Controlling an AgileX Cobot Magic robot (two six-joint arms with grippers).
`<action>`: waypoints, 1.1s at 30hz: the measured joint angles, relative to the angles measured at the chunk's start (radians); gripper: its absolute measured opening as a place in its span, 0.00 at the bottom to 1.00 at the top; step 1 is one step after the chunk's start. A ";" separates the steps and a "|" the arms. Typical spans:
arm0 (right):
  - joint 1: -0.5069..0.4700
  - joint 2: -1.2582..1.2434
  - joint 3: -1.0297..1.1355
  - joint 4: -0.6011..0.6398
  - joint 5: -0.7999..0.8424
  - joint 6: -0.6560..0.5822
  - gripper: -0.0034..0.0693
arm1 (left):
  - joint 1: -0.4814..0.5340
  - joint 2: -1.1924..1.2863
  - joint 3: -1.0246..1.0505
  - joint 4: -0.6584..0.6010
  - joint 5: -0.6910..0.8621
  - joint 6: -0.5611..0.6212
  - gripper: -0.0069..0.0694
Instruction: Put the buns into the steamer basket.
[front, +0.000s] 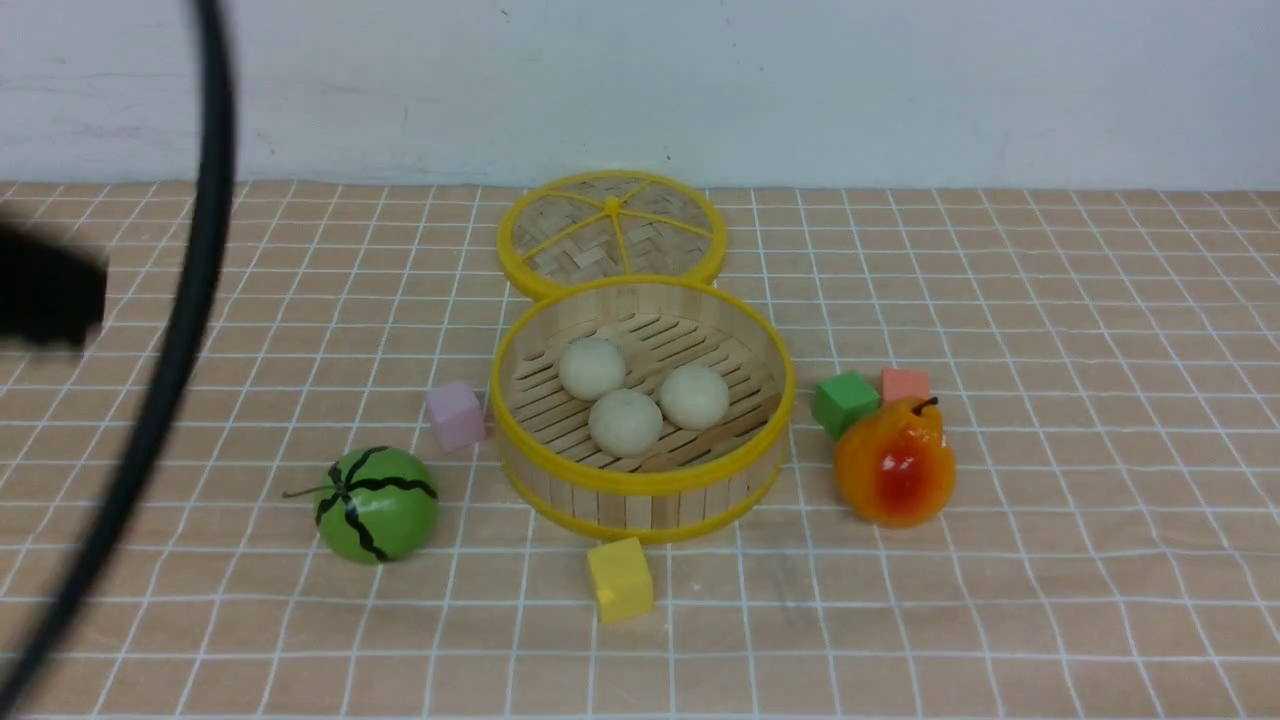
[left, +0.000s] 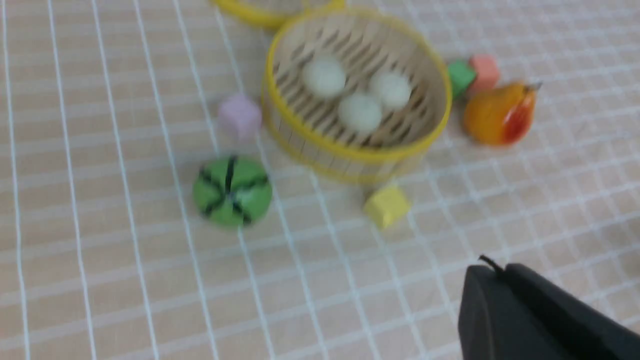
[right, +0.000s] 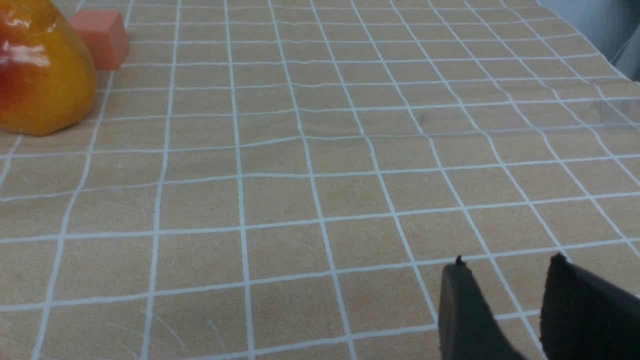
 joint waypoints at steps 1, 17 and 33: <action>0.000 0.000 0.000 0.000 0.000 0.000 0.38 | 0.000 -0.038 0.057 -0.001 -0.012 -0.001 0.07; 0.000 0.000 0.000 0.000 0.000 0.000 0.38 | 0.000 -0.345 0.413 -0.035 -0.105 -0.010 0.07; 0.000 0.000 0.000 0.001 0.000 0.000 0.38 | 0.000 -0.350 0.438 0.034 -0.148 -0.016 0.07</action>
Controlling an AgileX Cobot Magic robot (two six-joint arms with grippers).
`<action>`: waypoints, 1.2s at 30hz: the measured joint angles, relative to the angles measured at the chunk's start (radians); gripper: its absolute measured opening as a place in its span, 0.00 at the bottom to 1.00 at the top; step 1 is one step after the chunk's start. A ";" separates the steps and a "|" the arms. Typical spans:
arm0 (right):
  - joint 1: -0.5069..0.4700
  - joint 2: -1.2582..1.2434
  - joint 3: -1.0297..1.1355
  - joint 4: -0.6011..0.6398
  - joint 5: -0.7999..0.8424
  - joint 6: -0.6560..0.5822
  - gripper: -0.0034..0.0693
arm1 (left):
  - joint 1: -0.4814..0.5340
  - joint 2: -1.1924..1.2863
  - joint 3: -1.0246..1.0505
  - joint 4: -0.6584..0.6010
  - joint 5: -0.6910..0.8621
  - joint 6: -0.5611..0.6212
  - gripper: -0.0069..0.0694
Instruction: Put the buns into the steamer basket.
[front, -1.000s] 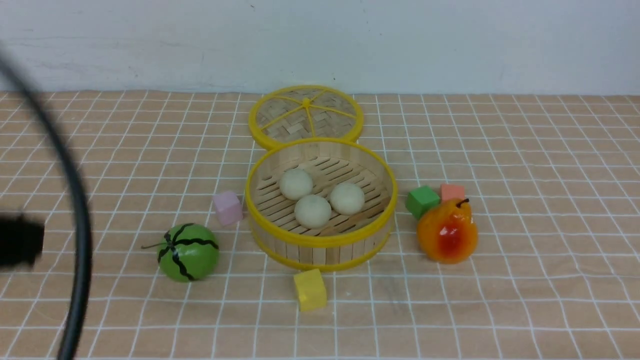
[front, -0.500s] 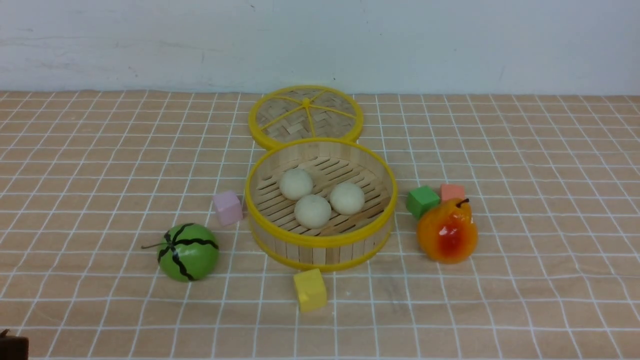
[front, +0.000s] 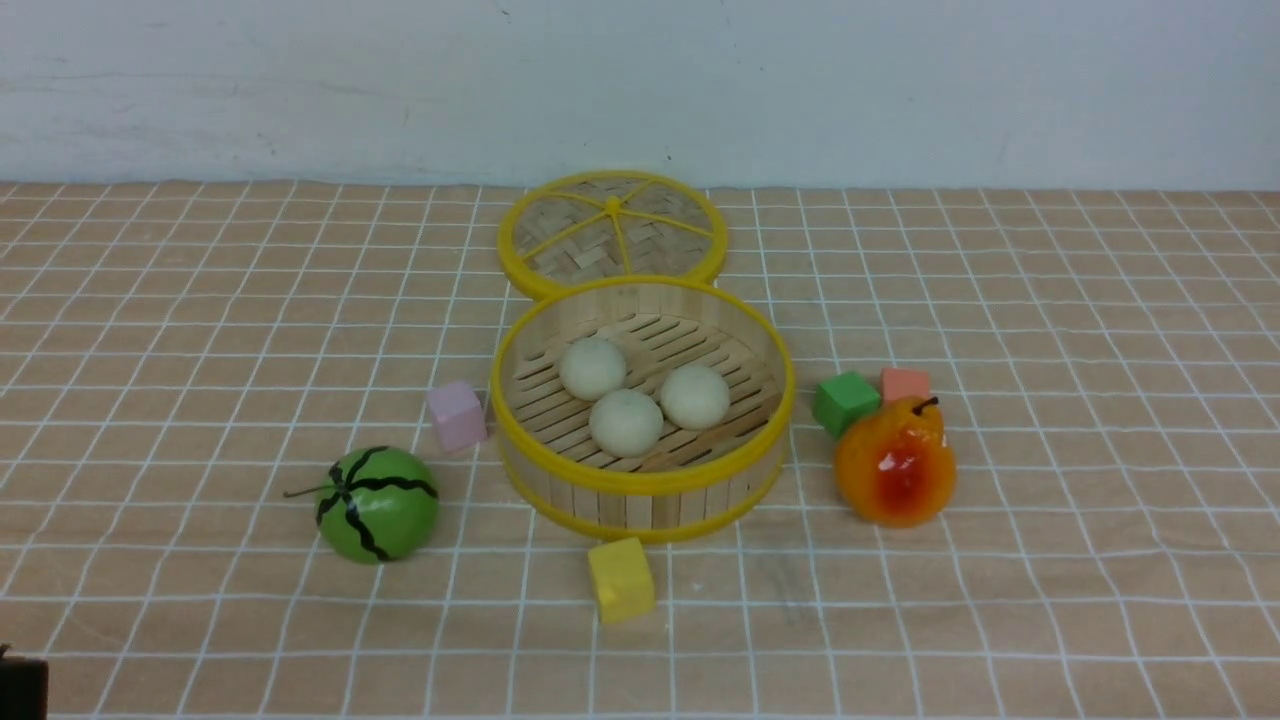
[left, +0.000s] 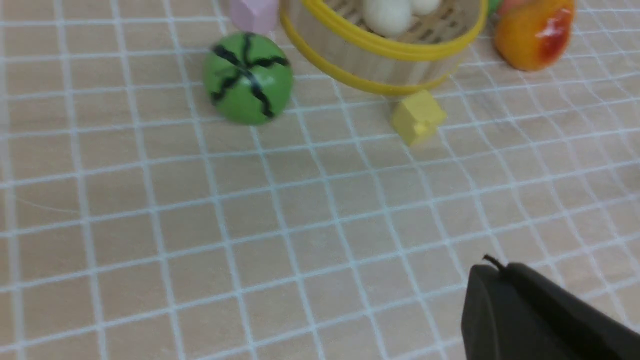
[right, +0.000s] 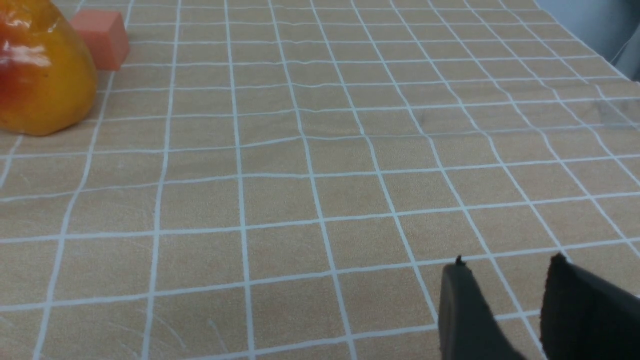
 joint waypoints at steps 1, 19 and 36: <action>0.000 0.000 0.000 0.000 0.000 0.000 0.38 | 0.000 -0.008 0.012 0.024 -0.021 -0.009 0.07; 0.000 0.000 0.000 0.000 0.000 0.000 0.38 | 0.273 -0.457 0.692 0.177 -0.551 -0.119 0.07; 0.000 0.000 0.000 0.000 0.000 0.000 0.38 | 0.274 -0.457 0.743 0.203 -0.556 -0.122 0.07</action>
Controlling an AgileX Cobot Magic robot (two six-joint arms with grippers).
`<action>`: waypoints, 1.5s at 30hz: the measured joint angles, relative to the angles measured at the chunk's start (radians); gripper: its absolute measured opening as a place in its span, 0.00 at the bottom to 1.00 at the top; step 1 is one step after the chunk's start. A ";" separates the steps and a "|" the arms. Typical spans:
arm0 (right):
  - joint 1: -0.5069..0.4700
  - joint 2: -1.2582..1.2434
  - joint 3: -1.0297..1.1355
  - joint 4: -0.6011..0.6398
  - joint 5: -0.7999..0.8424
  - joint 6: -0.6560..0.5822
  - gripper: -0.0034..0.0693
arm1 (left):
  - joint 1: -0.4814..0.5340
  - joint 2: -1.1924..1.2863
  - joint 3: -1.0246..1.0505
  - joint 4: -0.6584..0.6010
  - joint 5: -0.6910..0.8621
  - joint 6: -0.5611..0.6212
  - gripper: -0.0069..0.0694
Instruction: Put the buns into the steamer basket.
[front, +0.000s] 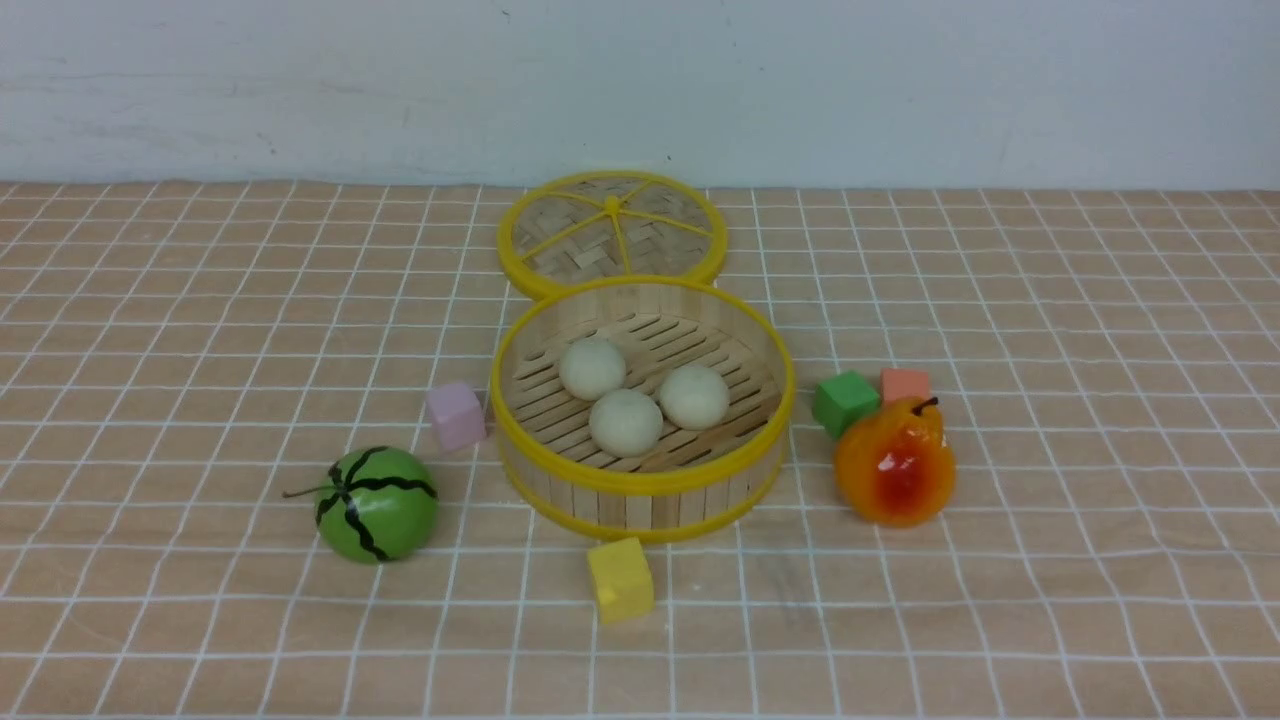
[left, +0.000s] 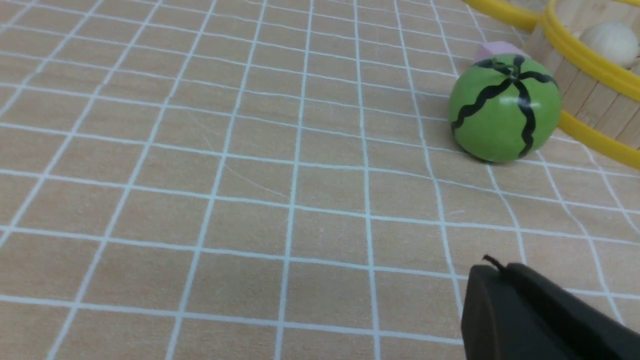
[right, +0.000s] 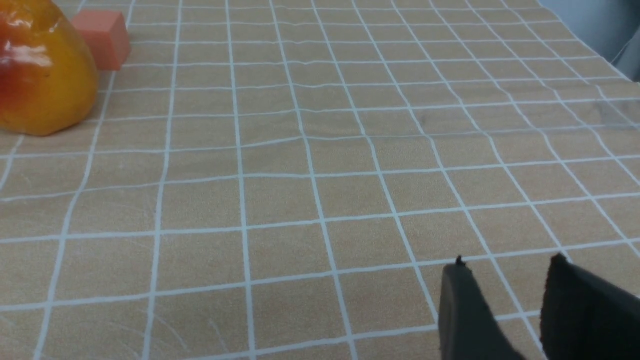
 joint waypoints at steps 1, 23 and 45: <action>0.000 0.000 0.000 0.000 0.000 0.000 0.38 | 0.000 0.000 0.000 0.003 0.000 0.000 0.07; 0.000 0.000 0.000 0.000 0.000 0.000 0.38 | 0.000 0.000 0.000 0.003 0.000 0.000 0.10; 0.000 0.000 0.000 0.000 0.000 0.000 0.38 | 0.000 0.000 0.000 0.003 0.000 0.000 0.13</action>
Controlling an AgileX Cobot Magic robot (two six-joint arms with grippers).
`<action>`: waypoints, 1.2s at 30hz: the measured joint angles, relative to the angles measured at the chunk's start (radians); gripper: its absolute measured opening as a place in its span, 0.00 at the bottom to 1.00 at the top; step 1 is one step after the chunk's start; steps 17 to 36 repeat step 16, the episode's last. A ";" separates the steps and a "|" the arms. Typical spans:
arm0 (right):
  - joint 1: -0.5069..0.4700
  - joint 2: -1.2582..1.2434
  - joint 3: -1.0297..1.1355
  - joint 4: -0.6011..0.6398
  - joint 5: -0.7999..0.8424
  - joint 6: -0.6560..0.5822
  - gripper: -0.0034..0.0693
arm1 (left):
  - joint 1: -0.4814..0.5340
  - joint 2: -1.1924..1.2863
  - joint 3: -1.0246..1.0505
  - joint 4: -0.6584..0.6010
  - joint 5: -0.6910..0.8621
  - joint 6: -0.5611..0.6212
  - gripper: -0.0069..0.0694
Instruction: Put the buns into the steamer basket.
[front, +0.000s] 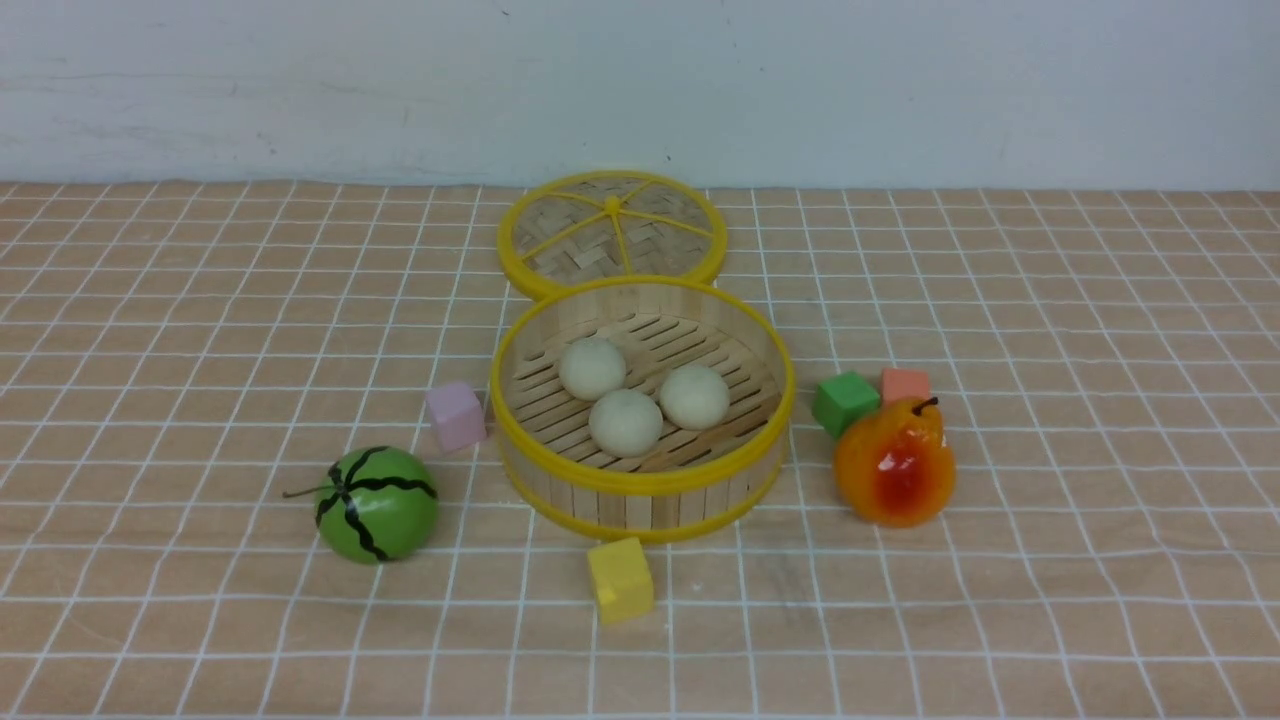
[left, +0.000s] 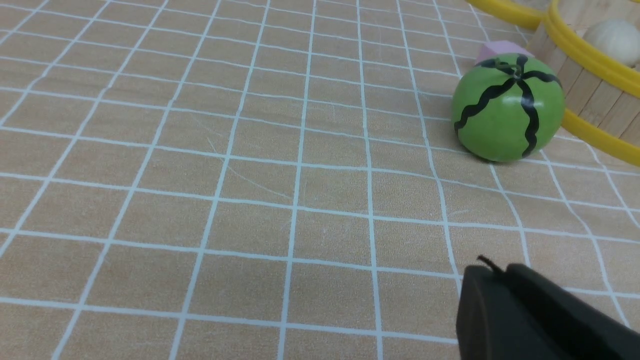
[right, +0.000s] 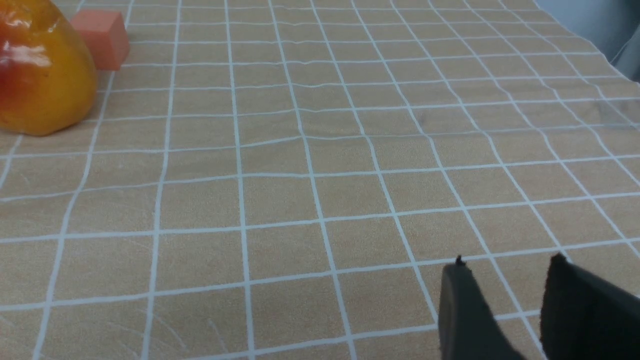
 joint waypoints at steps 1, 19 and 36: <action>0.000 0.000 0.000 0.000 0.000 0.000 0.38 | 0.000 0.000 0.000 0.000 0.000 0.000 0.13; 0.000 0.000 0.000 0.000 0.000 0.000 0.38 | 0.000 0.000 0.000 0.000 0.000 0.000 0.15; 0.000 0.000 0.000 0.000 0.000 0.000 0.38 | 0.000 0.000 0.000 0.000 0.000 0.000 0.15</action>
